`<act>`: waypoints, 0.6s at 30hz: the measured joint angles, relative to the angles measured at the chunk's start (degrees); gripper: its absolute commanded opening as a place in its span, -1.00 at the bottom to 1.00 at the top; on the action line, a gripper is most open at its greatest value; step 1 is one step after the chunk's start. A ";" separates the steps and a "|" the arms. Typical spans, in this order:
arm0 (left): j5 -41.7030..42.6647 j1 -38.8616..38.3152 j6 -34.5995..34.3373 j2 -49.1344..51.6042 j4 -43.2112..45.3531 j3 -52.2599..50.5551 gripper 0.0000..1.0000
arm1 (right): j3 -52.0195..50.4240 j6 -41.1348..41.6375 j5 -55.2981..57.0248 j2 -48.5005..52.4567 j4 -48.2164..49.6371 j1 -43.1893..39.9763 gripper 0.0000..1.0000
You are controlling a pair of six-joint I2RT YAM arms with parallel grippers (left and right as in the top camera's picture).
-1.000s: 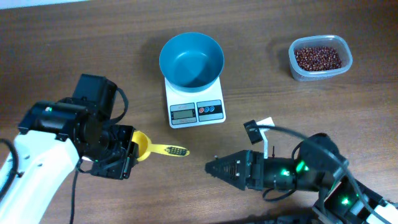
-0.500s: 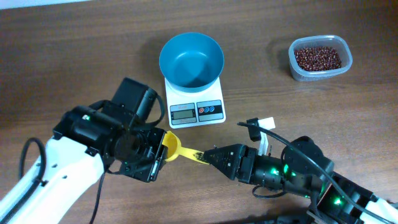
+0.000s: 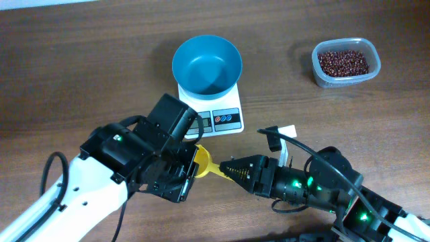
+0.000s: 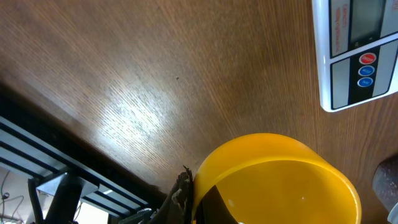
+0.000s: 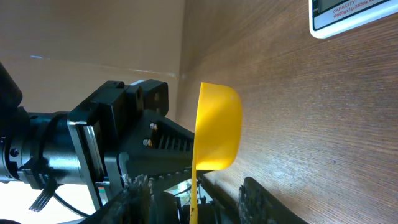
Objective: Scoop item into bowl and weigh 50g on scale
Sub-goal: 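Close the right gripper on the yellow scoop handle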
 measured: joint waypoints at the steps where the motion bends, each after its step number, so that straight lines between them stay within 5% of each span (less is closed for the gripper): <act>1: -0.02 -0.46 -0.83 0.00 0.00 0.00 -1.00 | 0.00 0.04 -0.15 0.00 0.00 0.00 -0.14; 18: 0.02 -1.40 -6.32 0.00 0.00 0.00 -1.00 | 0.00 1.46 -1.95 0.00 0.00 0.00 -0.58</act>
